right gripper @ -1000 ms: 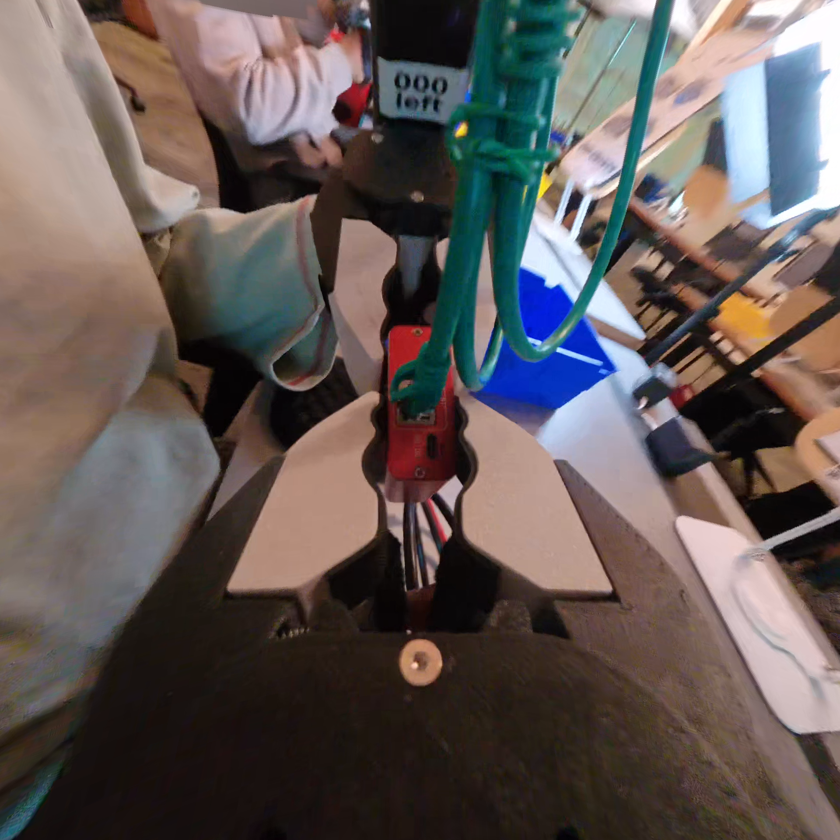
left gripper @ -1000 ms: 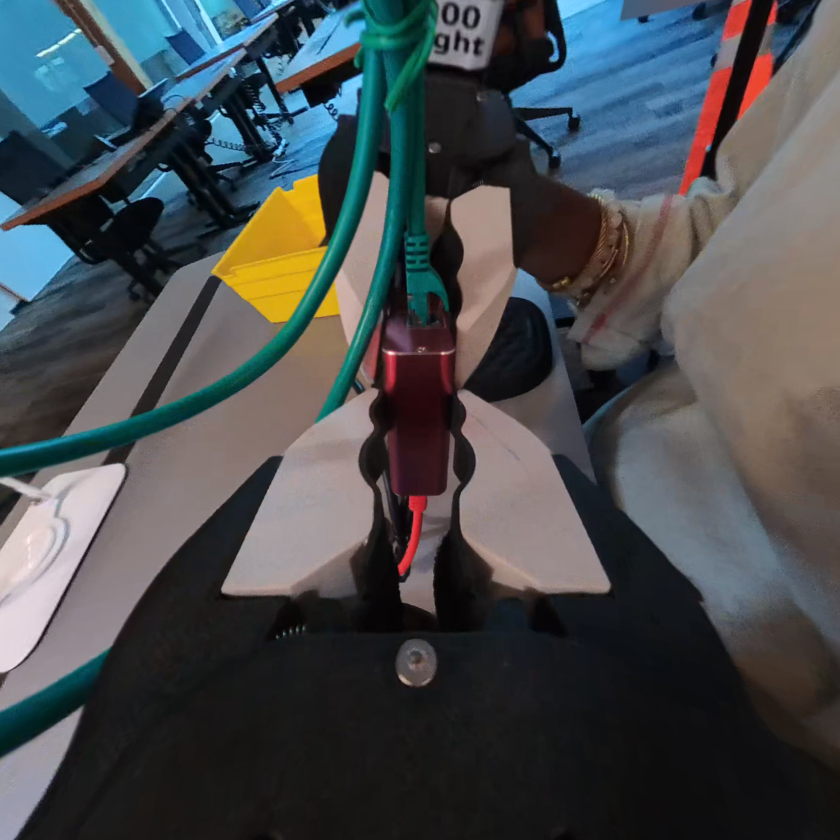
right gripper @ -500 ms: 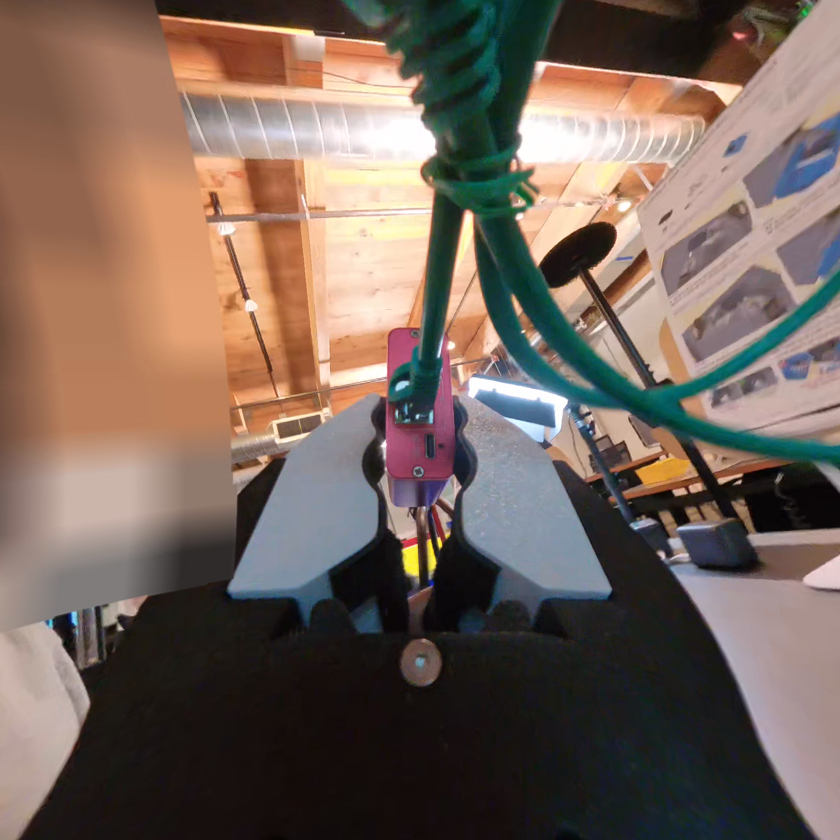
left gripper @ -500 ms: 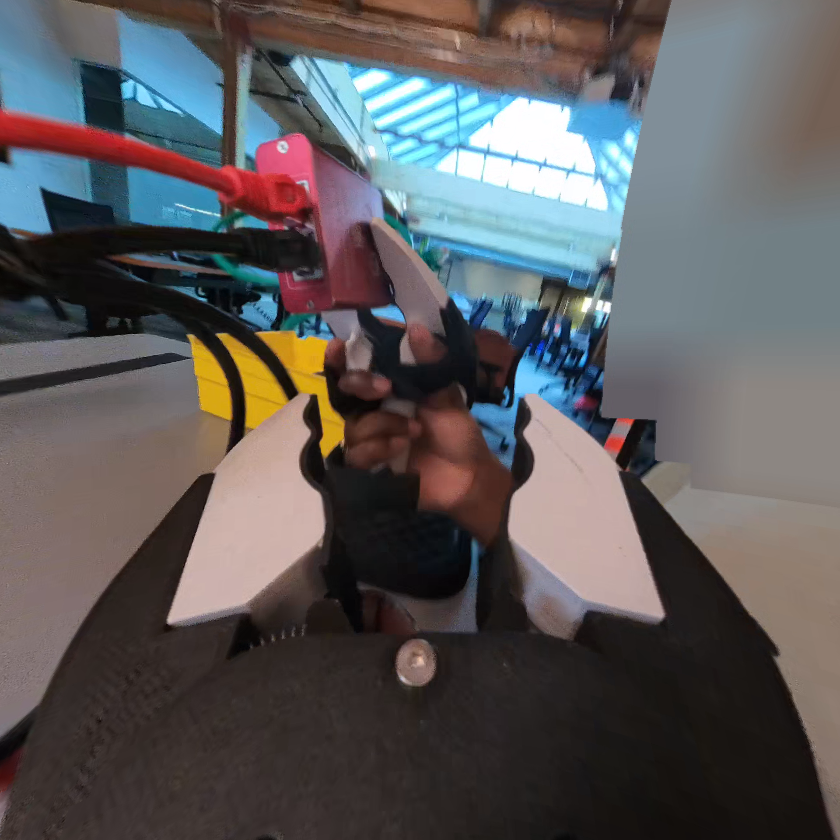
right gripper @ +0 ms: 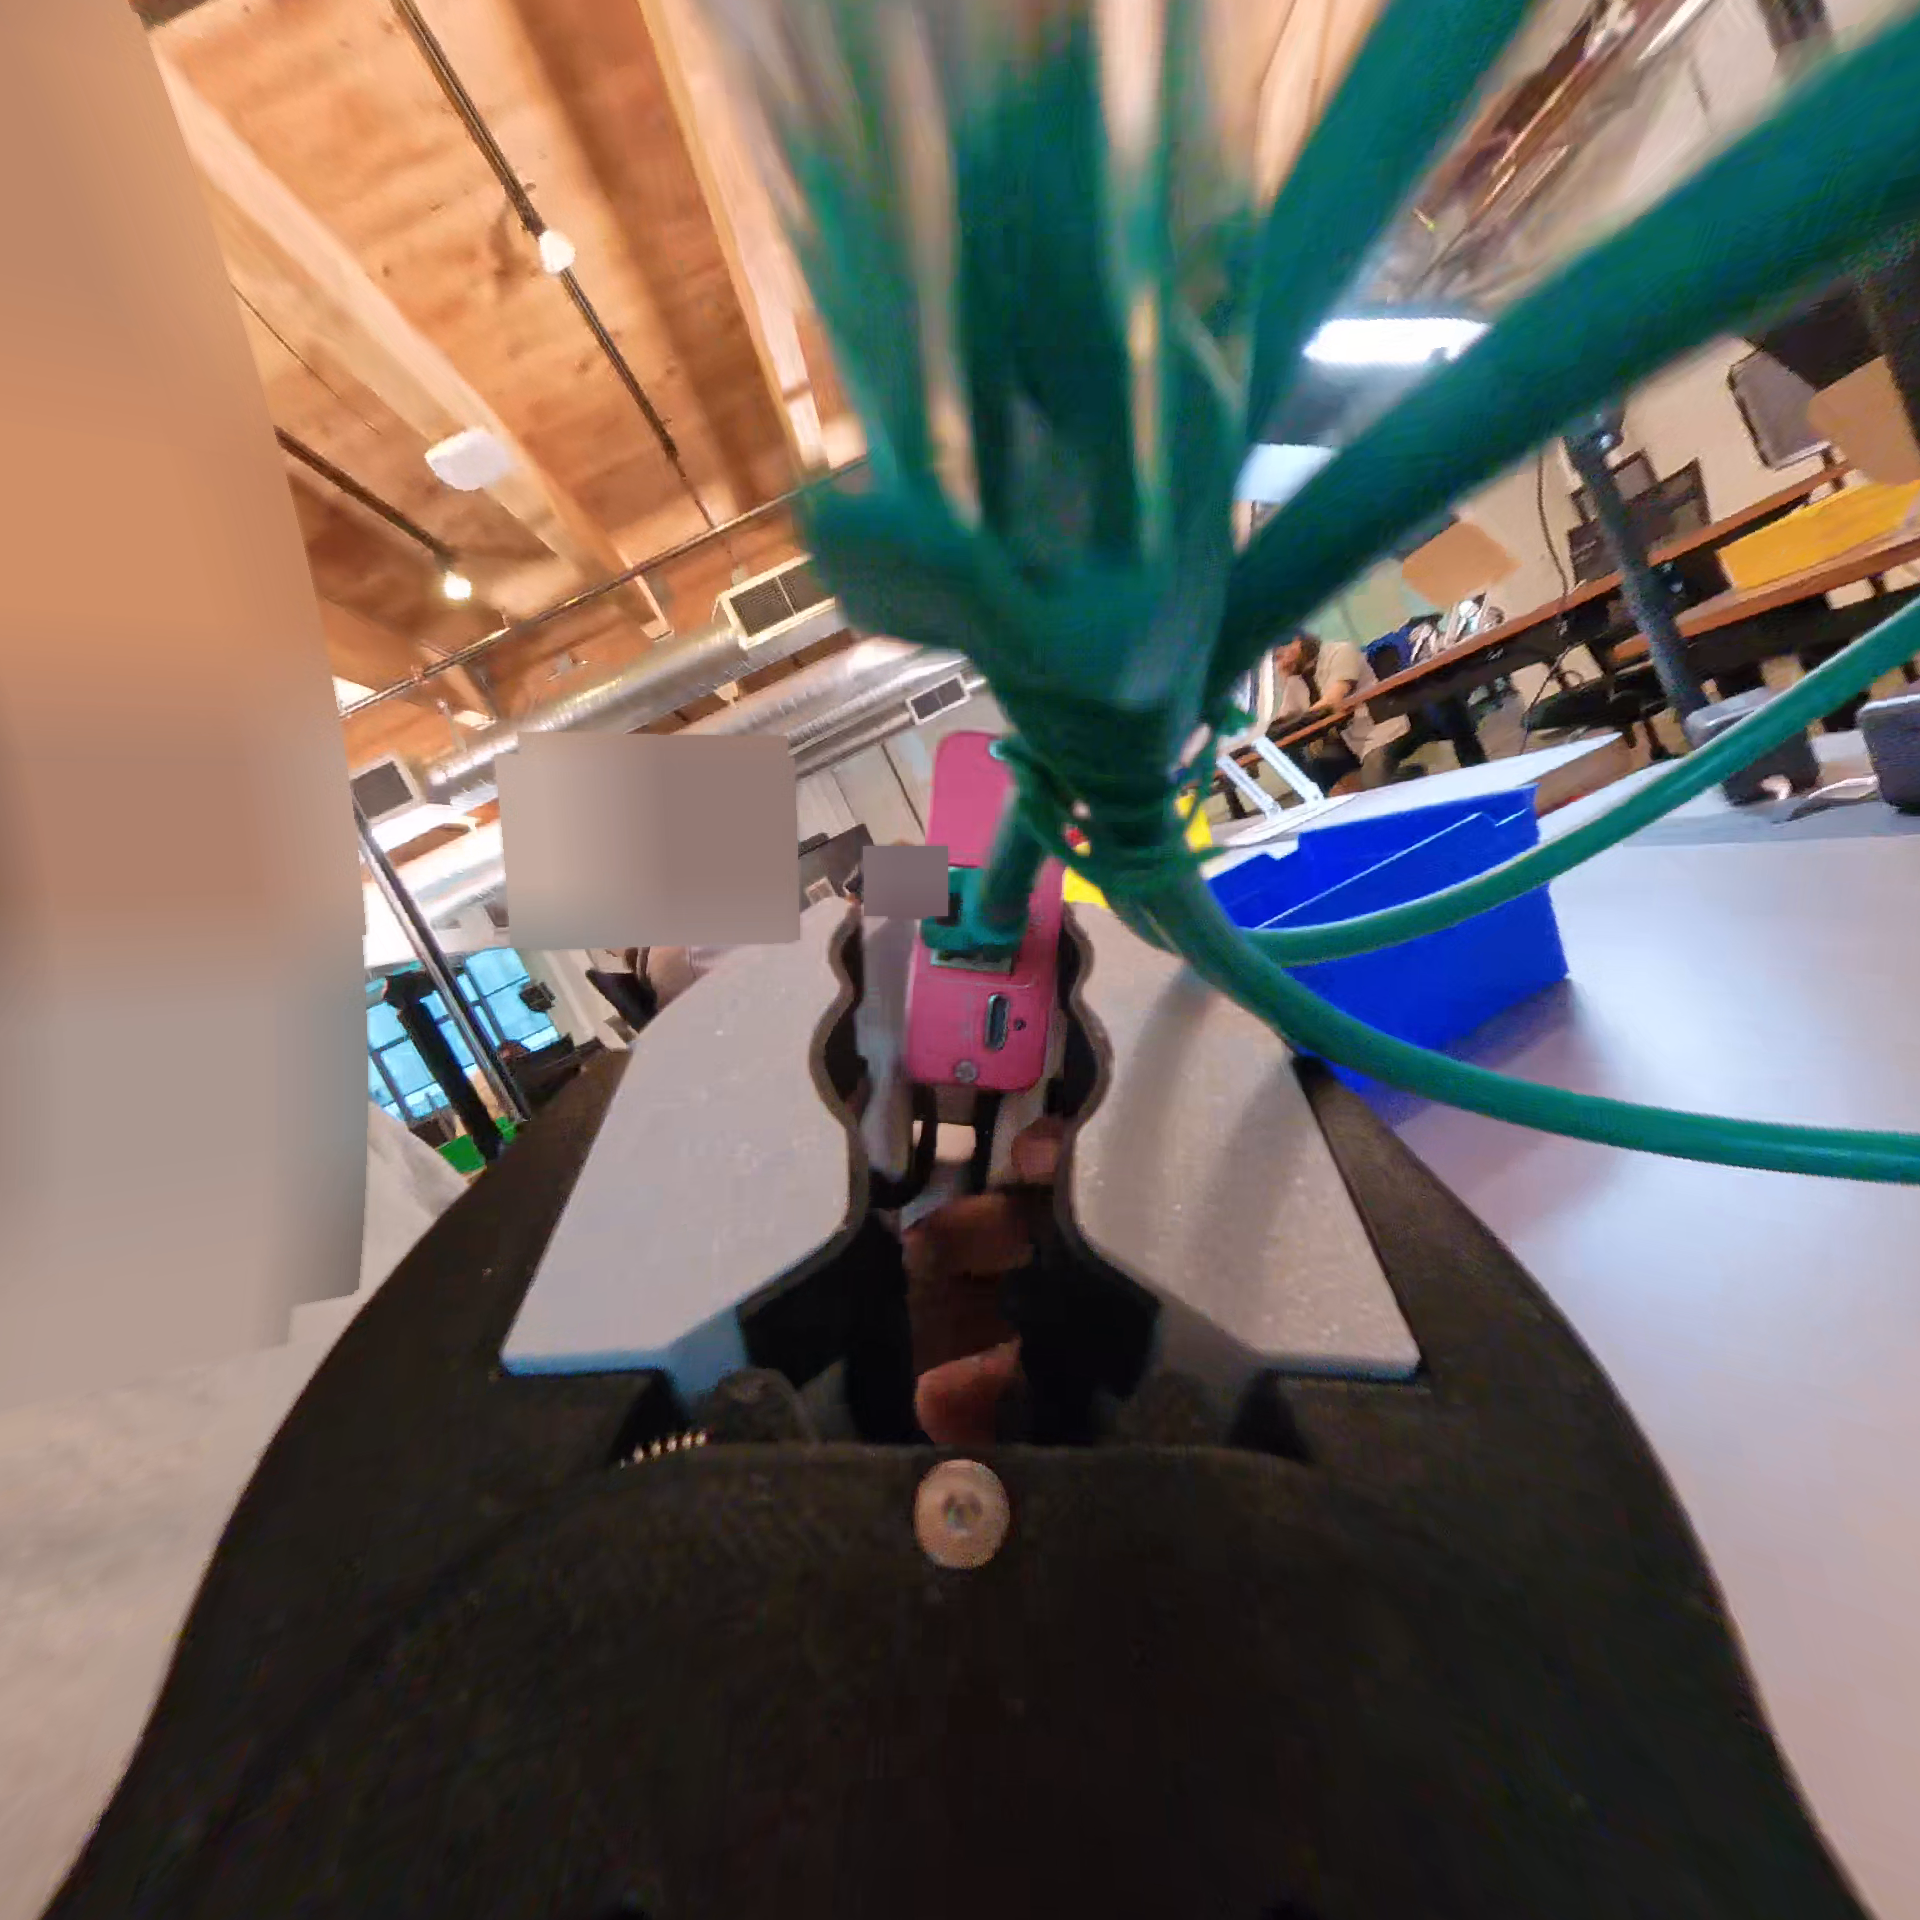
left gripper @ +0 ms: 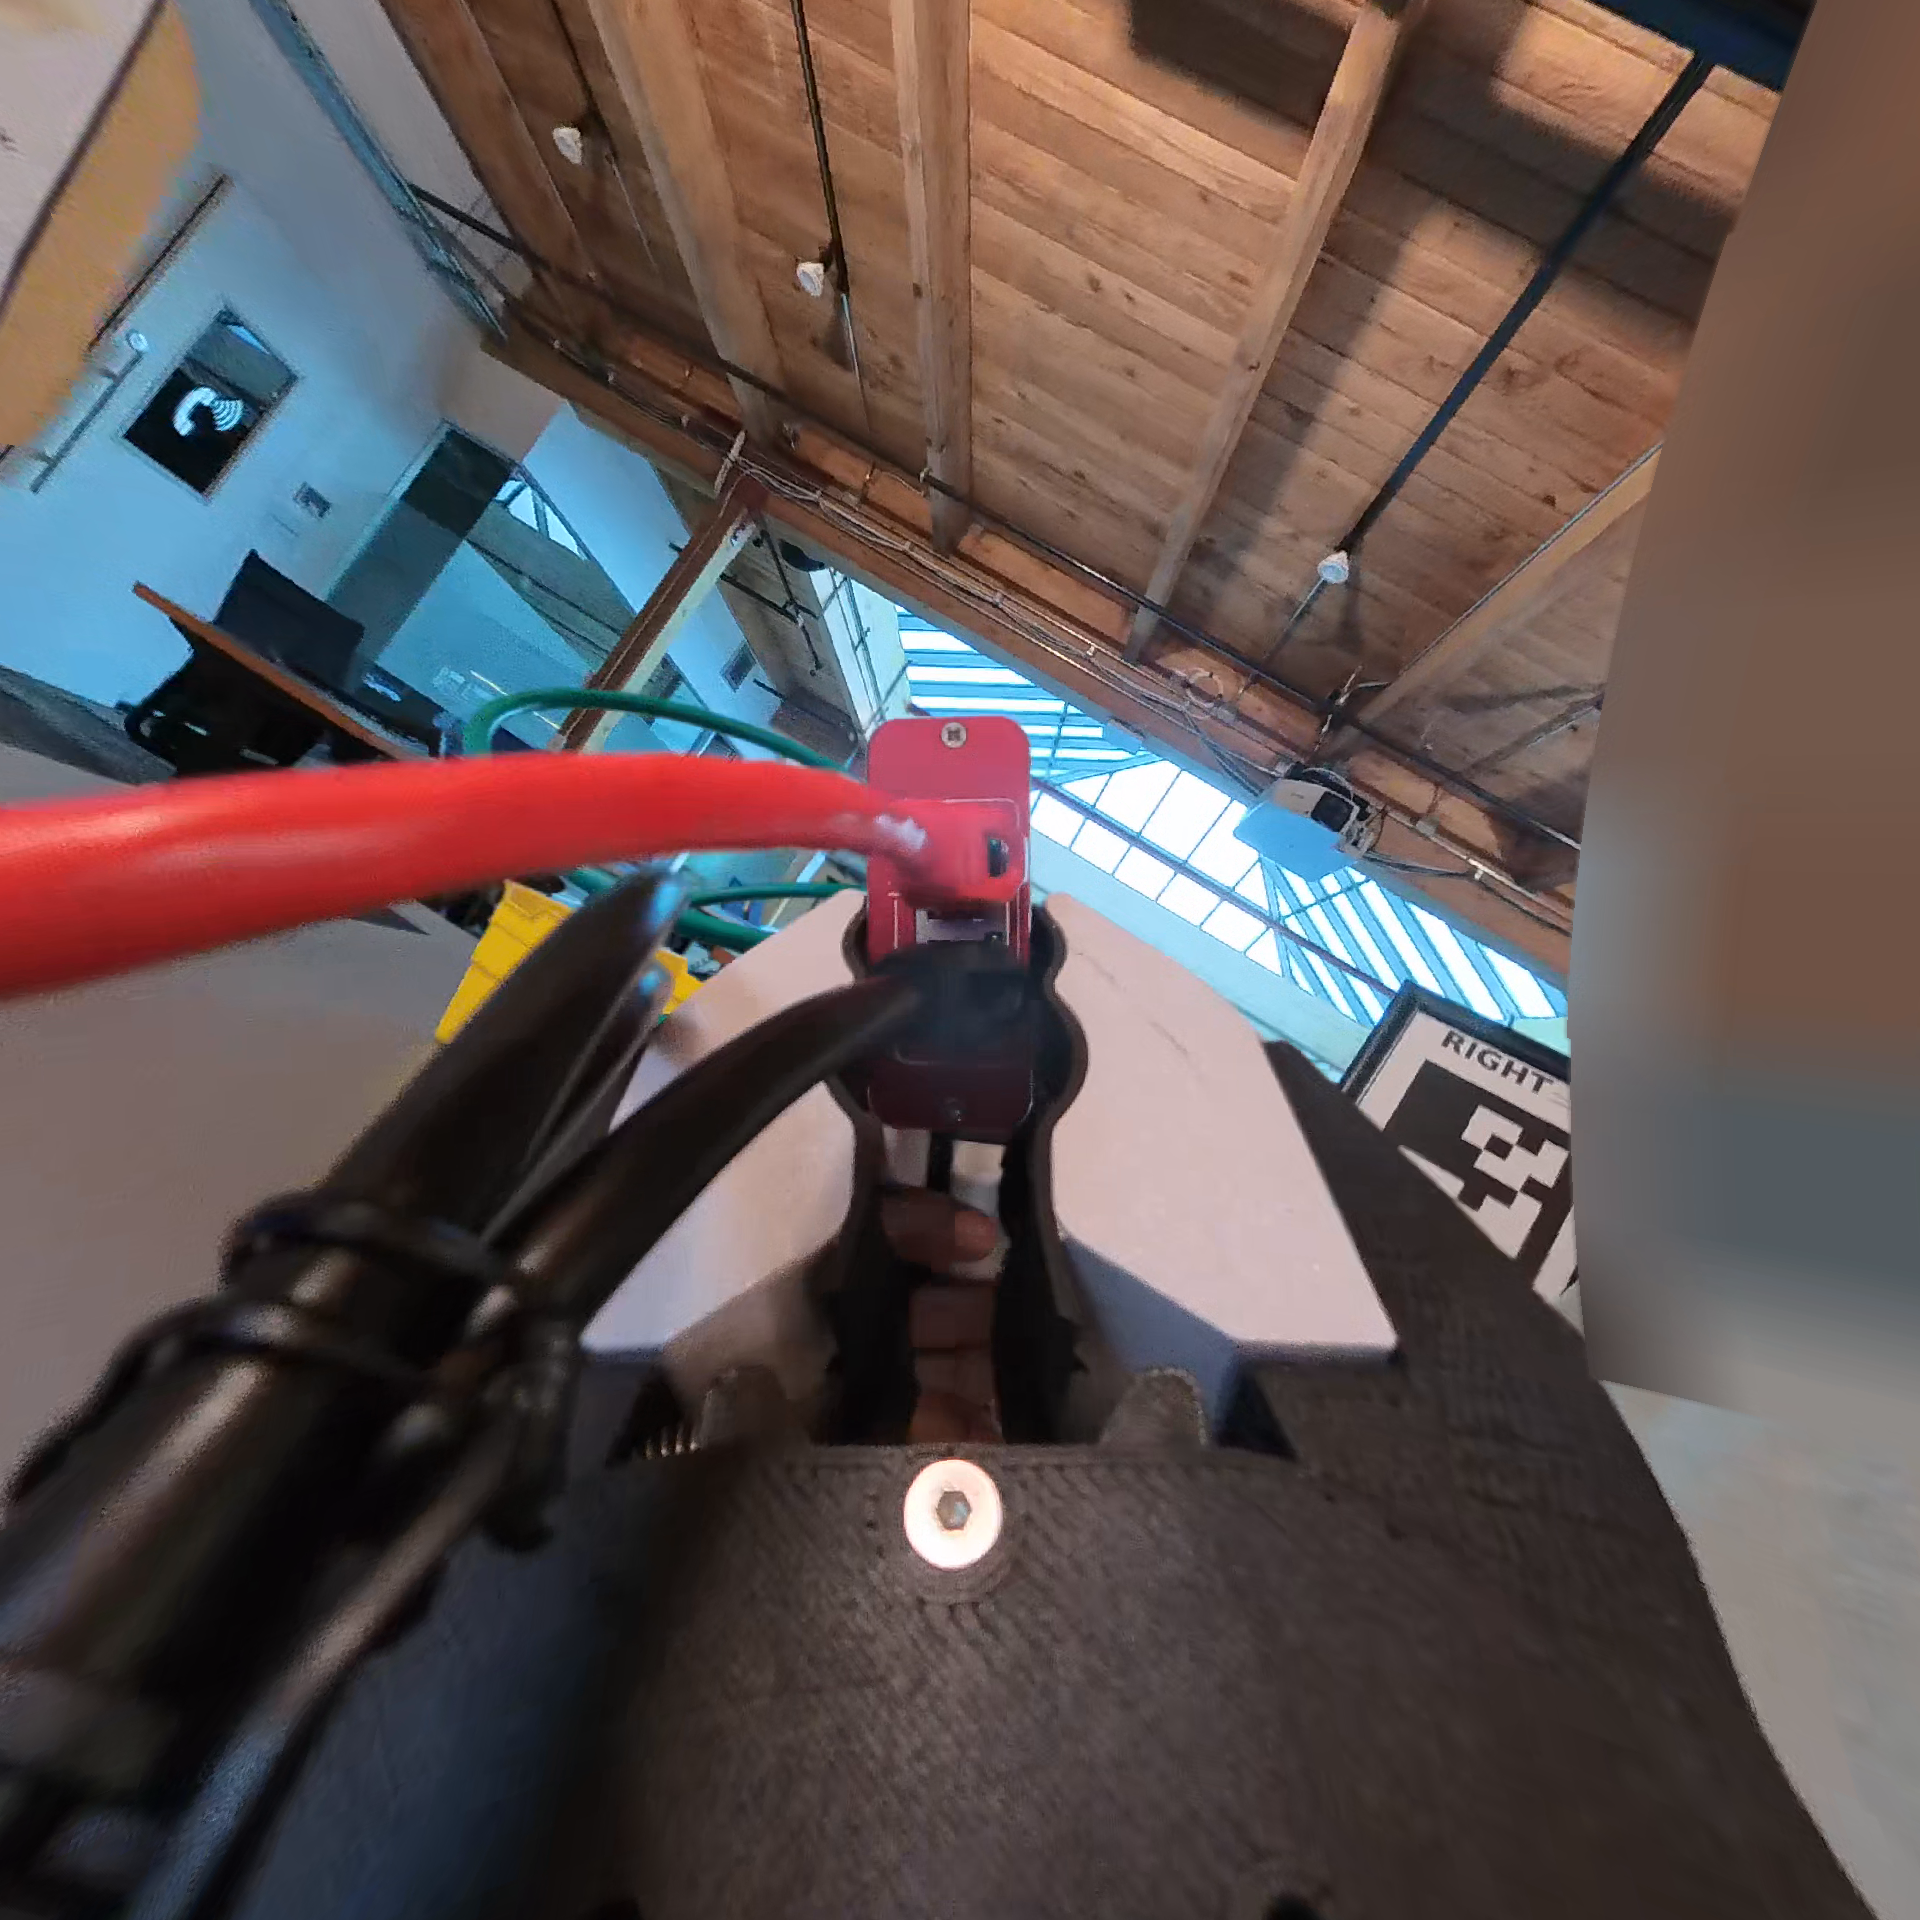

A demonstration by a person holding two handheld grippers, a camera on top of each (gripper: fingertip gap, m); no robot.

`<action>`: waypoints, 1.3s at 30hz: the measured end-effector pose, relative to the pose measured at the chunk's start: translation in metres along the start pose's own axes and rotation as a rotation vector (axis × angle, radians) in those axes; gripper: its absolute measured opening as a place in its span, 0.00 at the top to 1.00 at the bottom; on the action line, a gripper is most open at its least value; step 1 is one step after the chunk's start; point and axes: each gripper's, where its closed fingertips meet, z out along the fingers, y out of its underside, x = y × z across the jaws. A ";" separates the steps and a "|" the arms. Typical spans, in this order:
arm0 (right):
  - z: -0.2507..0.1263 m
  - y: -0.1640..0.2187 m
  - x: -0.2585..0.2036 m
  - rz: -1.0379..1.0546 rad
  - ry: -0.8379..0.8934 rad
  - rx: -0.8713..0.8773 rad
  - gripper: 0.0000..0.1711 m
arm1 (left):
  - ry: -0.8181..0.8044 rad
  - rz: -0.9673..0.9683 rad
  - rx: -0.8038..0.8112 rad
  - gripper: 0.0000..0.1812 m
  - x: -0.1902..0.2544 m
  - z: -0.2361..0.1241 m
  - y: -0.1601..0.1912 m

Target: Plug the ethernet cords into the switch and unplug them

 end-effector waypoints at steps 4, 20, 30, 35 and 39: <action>-0.018 -0.010 0.003 -0.045 0.013 0.001 0.89 | 0.025 -0.027 -0.036 0.85 -0.004 -0.005 -0.001; -0.014 0.009 -0.005 -0.352 0.019 -0.152 0.91 | 0.067 0.232 -0.147 0.82 0.004 -0.011 0.014; -0.011 0.006 -0.008 -0.432 0.047 -0.149 0.90 | 0.065 0.449 -0.084 0.85 0.013 -0.014 0.009; -0.014 0.008 -0.015 -0.392 -0.009 -0.199 0.88 | 0.118 0.426 -0.088 0.85 0.018 -0.014 0.012; -0.015 0.009 -0.018 -0.346 -0.055 -0.202 0.90 | 0.143 0.399 -0.098 0.84 0.020 -0.015 0.013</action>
